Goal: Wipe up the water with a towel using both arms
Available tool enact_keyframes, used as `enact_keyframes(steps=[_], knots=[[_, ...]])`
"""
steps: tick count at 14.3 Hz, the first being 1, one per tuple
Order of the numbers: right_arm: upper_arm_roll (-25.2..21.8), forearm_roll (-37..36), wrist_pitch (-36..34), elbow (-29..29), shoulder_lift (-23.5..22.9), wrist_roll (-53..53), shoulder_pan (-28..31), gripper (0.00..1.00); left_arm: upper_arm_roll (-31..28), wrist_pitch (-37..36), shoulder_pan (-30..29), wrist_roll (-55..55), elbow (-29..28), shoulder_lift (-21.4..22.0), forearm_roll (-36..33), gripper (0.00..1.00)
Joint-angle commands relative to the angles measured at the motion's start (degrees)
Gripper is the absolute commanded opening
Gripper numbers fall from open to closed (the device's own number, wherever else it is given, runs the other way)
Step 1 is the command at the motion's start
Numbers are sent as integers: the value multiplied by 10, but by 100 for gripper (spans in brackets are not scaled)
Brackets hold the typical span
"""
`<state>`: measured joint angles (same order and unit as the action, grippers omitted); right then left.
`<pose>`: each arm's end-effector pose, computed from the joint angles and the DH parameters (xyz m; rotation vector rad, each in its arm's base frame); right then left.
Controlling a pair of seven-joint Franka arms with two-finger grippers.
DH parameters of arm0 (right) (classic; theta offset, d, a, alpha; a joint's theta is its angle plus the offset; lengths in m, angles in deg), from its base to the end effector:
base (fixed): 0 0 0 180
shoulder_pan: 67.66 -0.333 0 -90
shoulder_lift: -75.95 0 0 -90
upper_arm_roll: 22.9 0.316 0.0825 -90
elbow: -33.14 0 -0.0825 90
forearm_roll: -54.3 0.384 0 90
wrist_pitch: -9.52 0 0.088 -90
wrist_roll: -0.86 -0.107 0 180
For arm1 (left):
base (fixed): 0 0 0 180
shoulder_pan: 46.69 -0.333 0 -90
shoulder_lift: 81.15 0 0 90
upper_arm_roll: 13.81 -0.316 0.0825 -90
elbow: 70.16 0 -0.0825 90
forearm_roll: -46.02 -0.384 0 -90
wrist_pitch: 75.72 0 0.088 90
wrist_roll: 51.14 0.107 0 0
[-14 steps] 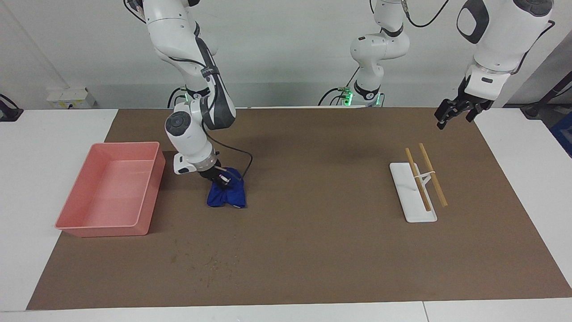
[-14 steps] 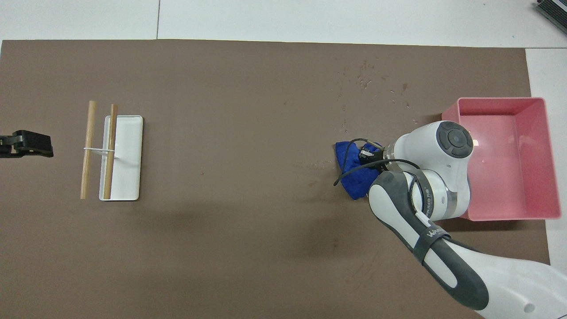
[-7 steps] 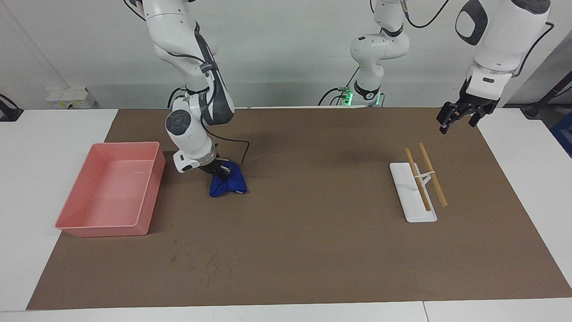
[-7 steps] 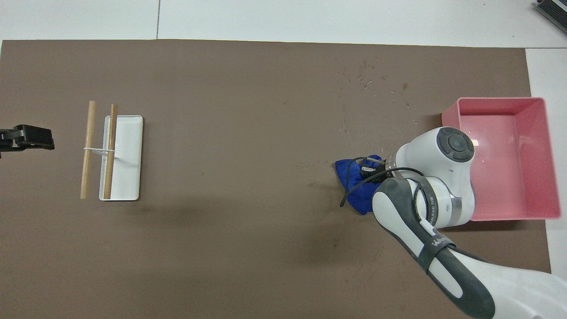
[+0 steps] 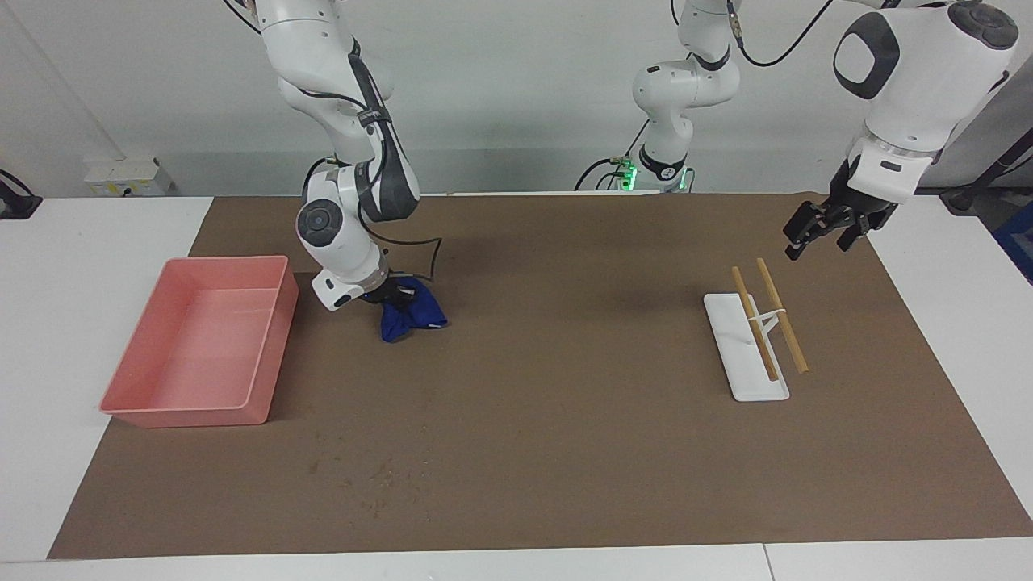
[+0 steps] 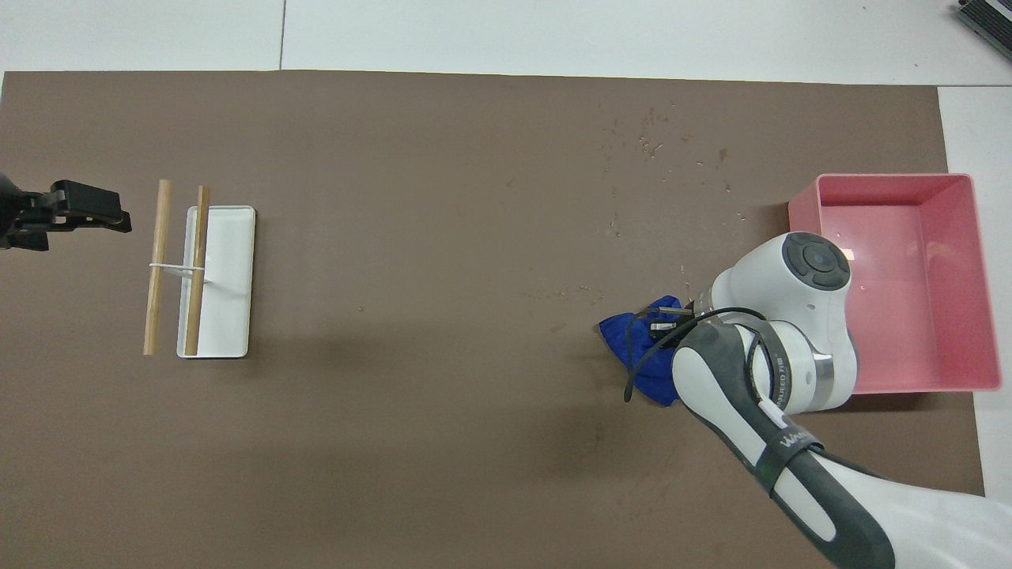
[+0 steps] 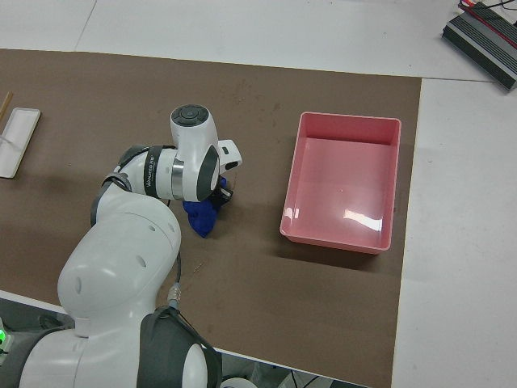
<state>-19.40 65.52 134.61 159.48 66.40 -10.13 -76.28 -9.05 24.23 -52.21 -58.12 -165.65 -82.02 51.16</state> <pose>0.5140 0.1177 0.2918 -3.0014 0.1625 0.3265 0.5727 -0.0002 0.5863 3.0387 0.2251 0.0880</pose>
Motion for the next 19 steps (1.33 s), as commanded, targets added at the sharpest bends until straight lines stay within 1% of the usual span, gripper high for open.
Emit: enact_keyframes(steps=[1,2,4,7,9,11,13,15,19], knots=[[4,-19,-2,32,12,104,23,0,-5,-36,5,1,-14,12,11,100],[4,-19,-2,34,12,146,30,0,-5,-36,8,6,-12,10,3,100],[4,-19,1,36,13,191,31,0,-11,-22,40,12,-10,6,-48,100],[4,-19,20,41,12,233,47,0,-56,-28,90,13,0,-16,-52,100],[4,-20,49,55,13,235,47,0,-61,-47,97,10,0,-13,-52,100],[4,-19,53,55,12,229,48,0,-60,-79,97,8,-6,-1,-53,100],[4,-19,65,55,11,226,60,0,-61,-80,97,8,-2,1,-54,100],[5,-19,95,56,8,223,76,0,-60,-80,96,11,-3,2,-64,100],[4,-19,100,52,4,178,87,0,-59,-70,97,9,-4,2,-66,100]])
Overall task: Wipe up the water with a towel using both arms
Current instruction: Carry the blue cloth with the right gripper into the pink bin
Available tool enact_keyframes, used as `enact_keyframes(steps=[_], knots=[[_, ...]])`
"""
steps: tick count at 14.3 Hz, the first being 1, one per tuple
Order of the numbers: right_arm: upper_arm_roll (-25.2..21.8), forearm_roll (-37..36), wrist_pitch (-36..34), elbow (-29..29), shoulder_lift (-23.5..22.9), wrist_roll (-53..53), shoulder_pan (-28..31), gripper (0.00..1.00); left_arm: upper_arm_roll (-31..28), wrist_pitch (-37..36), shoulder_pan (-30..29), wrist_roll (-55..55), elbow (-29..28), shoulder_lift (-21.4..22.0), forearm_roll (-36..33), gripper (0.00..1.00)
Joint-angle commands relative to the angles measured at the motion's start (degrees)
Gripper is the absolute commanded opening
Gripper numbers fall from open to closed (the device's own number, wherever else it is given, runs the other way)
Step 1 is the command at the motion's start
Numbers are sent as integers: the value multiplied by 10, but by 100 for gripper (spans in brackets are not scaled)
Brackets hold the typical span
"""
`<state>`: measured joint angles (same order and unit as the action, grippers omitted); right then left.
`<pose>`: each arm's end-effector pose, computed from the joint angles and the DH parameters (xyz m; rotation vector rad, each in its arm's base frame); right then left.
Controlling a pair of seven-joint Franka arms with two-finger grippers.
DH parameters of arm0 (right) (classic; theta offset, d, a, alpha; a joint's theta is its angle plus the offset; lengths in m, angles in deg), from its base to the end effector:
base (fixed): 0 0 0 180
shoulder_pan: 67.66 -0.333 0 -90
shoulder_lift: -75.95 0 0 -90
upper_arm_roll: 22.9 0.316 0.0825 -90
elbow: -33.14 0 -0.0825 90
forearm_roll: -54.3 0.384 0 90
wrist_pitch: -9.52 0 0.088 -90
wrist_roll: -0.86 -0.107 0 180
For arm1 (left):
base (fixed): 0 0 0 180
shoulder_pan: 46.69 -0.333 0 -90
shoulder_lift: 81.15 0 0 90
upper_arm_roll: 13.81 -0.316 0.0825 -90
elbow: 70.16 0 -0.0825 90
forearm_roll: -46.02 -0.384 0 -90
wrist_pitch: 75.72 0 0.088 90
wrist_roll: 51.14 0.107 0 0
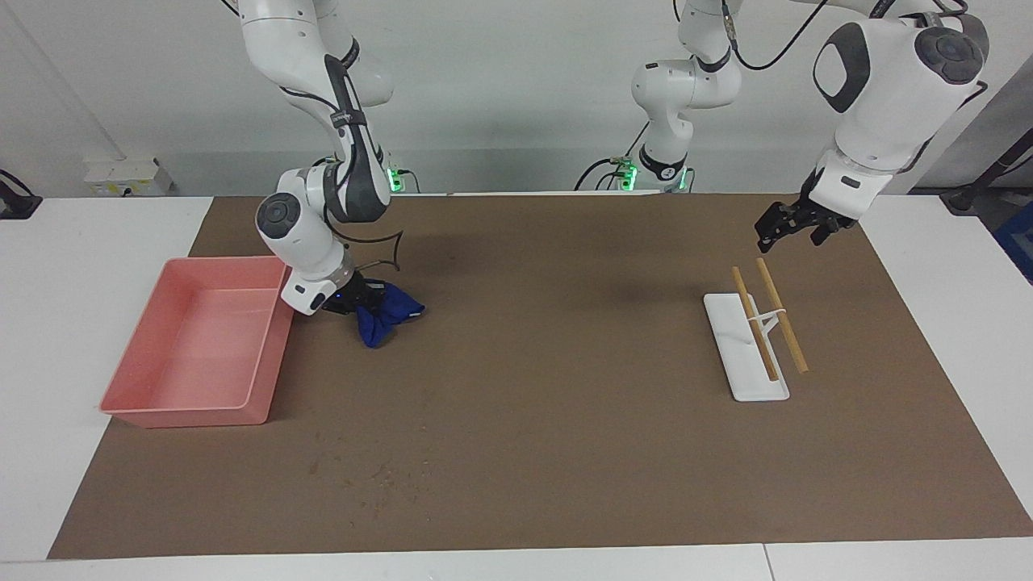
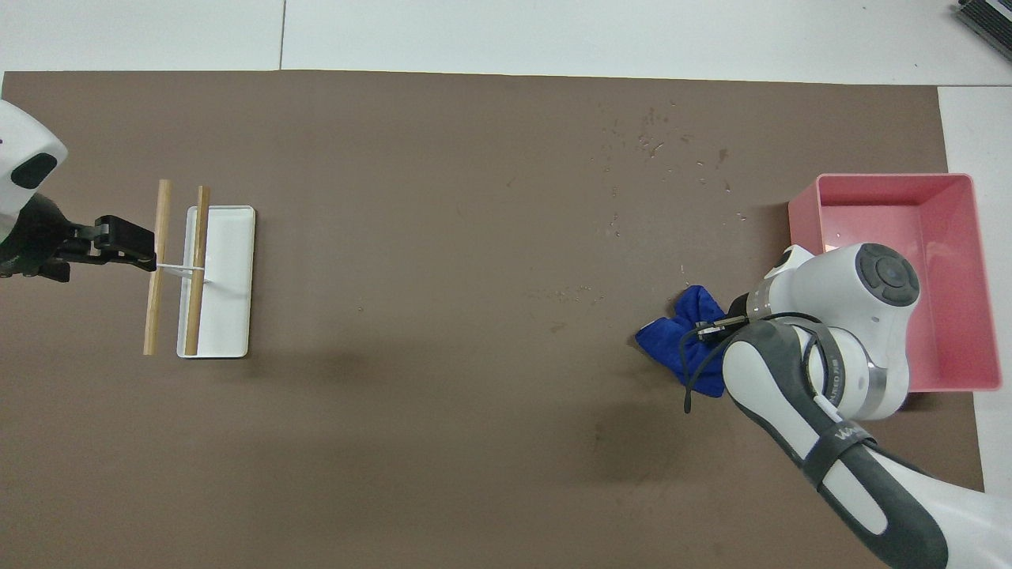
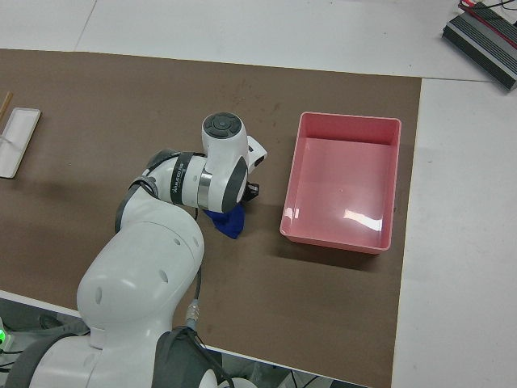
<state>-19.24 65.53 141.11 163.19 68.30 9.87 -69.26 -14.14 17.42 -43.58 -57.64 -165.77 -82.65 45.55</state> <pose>0.5171 0.0519 0.2914 -2.9819 -0.1653 0.1521 0.5618 -0.0265 0.5682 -3.1243 -0.1003 0.1069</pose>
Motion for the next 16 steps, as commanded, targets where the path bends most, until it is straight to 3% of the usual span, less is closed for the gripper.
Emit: enact_keyframes(steps=[1,4,11,13,16], knots=[[2,-18,34,13,-16,-31,18,0,-9,-6,9,4,-2,8,-10,100],[2,-18,16,-7,-6,-57,20,0,-9,-9,8,-1,-6,19,-10,100],[-1,-21,-166,-100,111,-105,22,0,-9,-3,7,-2,-20,28,-10,100],[-5,-34,-206,-135,129,-103,48,0,-9,-1,7,-2,-20,28,-10,100],[-4,-69,-251,-198,121,-101,98,0,-8,-1,7,-2,-19,27,-10,100]])
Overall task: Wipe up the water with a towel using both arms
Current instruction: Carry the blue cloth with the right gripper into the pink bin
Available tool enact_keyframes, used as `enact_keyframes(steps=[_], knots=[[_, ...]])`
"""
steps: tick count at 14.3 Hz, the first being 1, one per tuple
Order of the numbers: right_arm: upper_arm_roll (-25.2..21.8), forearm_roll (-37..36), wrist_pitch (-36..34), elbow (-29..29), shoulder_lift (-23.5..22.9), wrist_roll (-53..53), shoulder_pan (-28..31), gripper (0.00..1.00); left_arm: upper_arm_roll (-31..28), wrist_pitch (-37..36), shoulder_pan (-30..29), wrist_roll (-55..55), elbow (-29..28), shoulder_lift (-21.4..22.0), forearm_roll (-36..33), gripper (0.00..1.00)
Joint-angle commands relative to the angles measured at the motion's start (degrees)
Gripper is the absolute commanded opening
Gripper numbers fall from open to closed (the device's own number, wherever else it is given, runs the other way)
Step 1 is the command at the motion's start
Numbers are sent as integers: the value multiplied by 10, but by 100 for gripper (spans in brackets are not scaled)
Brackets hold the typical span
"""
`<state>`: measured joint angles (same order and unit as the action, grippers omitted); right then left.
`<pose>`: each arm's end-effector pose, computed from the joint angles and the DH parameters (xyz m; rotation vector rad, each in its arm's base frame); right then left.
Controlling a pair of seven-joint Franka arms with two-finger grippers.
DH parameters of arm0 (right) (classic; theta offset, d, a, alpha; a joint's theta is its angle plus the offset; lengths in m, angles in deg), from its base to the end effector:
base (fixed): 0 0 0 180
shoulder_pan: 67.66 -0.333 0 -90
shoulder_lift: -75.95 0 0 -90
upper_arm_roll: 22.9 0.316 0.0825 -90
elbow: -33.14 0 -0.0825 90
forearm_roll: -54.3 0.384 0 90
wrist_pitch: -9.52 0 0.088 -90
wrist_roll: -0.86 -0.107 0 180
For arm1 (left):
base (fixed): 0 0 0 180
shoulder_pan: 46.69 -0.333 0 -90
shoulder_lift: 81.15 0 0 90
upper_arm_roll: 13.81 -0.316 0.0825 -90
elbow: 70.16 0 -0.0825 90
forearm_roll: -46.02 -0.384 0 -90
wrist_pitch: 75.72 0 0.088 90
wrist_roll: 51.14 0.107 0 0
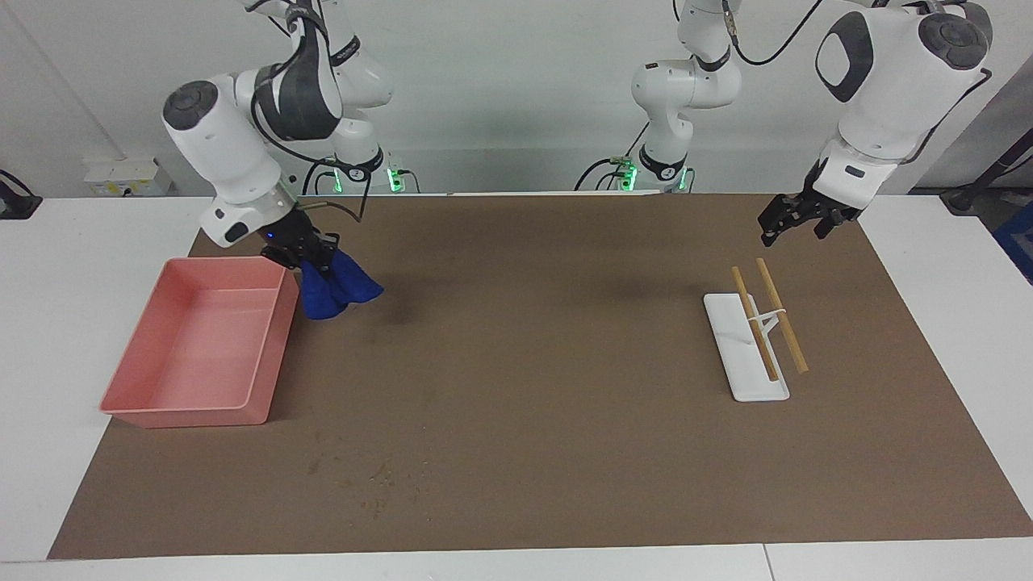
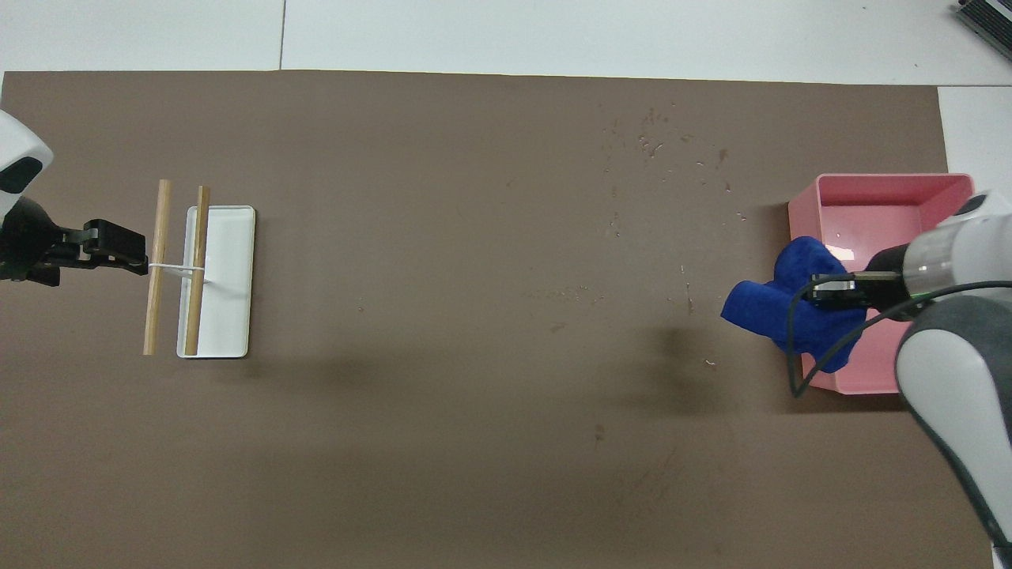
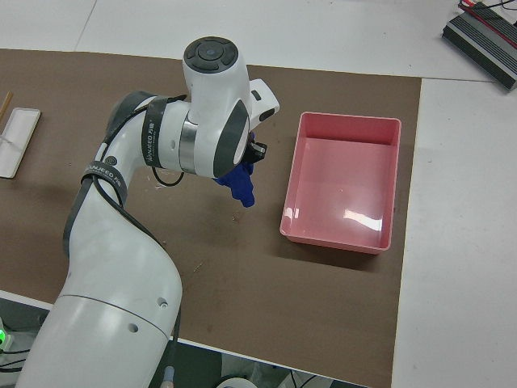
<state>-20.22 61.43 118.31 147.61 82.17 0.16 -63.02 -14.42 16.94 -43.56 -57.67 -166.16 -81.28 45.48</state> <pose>0.5275 -0.0082 0.5084 -3.0259 0.1306 -0.0161 0.5547 -0.0234 0.5777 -3.1242 -0.1082 0.0932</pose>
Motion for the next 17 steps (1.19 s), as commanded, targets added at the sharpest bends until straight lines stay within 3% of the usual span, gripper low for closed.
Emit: enact_keyframes(steps=[1,5,10,14,15,17], knots=[[6,-42,-19,-44,-19,-3,54,0,-5,3,6,-1,-16,14,-9,100],[7,-94,-1,-43,-37,8,102,0,-5,-3,6,-1,-12,14,-9,100],[5,-117,71,-36,-127,35,140,0,-5,-5,6,-2,-14,15,-9,100],[6,-123,132,21,-135,32,146,0,-5,1,4,-1,-12,14,-9,100],[5,-123,133,26,-134,31,149,15,-6,6,2,-2,-7,12,-3,100],[6,-122,126,21,-135,30,150,79,-7,5,1,-1,-8,13,-4,100]])
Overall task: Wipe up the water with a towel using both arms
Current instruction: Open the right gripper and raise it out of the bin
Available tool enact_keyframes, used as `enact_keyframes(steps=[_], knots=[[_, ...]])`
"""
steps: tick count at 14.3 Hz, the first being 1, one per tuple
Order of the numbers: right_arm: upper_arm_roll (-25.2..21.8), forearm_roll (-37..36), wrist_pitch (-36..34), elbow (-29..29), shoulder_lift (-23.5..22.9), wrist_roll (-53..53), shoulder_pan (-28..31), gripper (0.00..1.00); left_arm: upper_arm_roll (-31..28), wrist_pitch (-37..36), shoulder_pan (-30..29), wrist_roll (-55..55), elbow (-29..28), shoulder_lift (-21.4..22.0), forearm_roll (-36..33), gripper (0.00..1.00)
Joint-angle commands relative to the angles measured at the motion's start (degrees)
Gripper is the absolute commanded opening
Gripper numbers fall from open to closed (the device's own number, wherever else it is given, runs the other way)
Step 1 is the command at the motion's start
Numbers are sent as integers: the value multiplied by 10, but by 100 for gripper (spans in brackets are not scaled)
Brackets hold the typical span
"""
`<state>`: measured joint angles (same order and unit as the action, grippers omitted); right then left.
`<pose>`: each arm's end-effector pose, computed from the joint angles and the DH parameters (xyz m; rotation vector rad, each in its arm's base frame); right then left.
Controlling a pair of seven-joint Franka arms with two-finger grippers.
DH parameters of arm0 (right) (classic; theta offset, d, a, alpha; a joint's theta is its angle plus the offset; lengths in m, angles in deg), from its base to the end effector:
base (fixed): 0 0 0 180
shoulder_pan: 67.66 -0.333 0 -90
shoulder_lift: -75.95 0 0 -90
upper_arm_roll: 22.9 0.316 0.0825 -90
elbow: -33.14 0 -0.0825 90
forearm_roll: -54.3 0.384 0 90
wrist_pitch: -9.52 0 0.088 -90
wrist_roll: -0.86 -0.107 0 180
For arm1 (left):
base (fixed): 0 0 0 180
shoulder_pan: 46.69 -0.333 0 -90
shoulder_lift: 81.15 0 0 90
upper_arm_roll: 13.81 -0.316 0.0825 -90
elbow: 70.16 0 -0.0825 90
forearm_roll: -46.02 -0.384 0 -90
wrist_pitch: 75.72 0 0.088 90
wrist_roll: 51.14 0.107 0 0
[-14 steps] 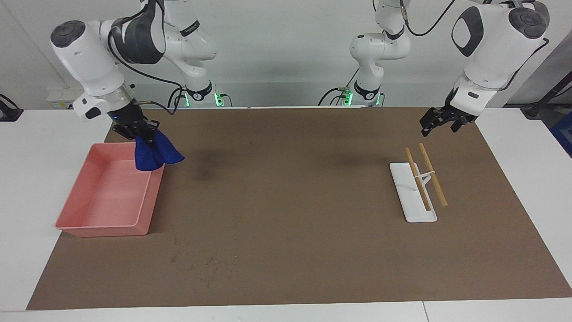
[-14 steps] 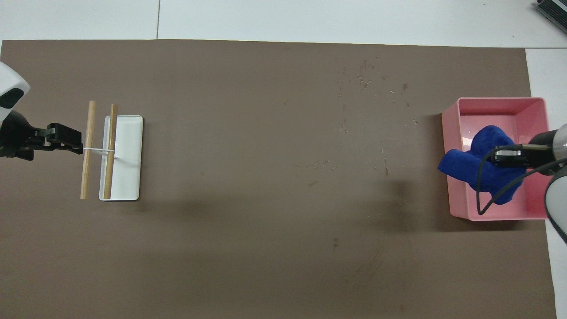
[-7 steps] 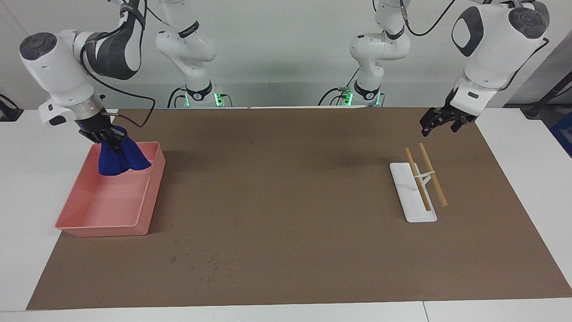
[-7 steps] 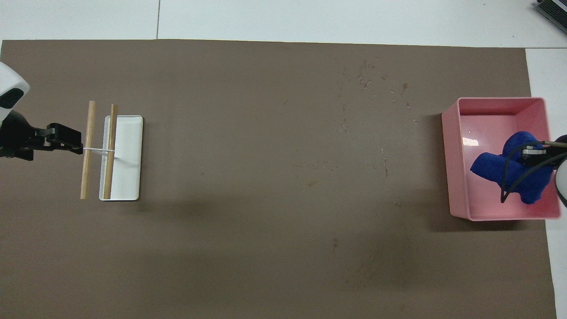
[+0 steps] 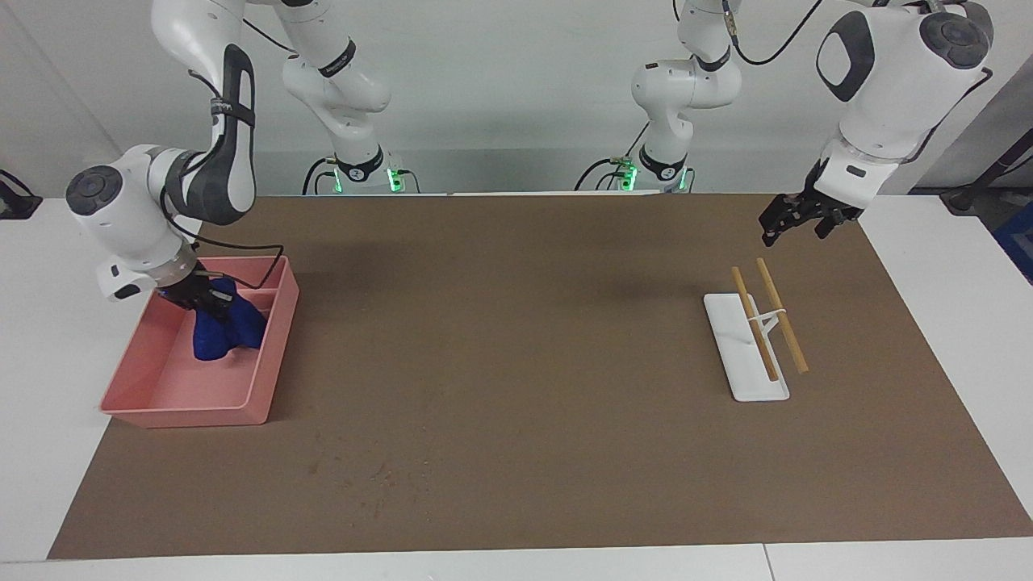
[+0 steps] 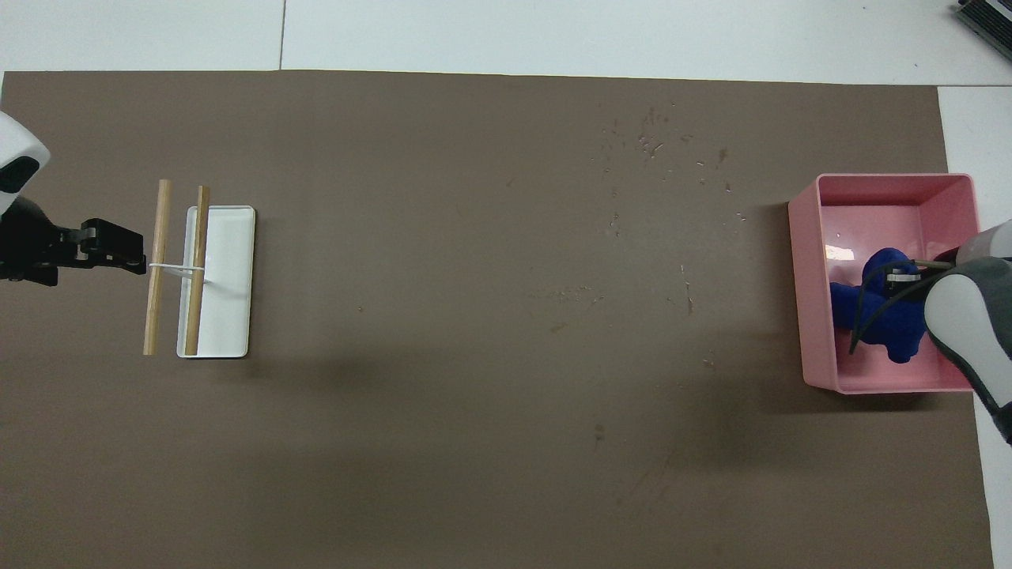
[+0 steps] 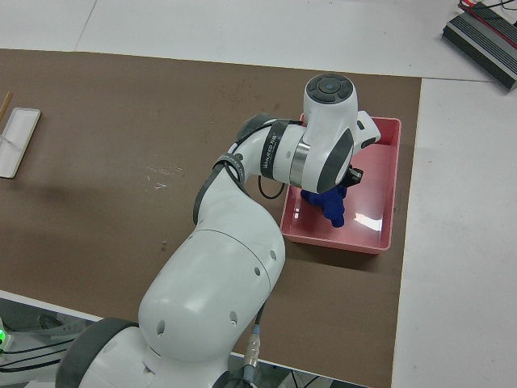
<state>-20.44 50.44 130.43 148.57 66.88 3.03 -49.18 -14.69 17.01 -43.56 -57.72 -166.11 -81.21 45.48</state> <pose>0.5523 -0.1624 0.3704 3.0839 -0.3182 -0.1078 0.5547 -0.0208 0.5789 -3.1244 -0.1170 0.0881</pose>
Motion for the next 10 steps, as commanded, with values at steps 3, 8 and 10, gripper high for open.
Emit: enact_keyframes(steps=[3,8,10], knots=[[9,-12,-8,0,31,-3,9,100,-4,4,1,-2,-11,13,-4,100],[25,-2,-89,-59,97,-63,-12,100,-3,4,1,-2,-12,13,-4,100],[30,21,-128,-88,113,-105,-35,100,-3,-3,1,-2,-11,13,-4,100]])
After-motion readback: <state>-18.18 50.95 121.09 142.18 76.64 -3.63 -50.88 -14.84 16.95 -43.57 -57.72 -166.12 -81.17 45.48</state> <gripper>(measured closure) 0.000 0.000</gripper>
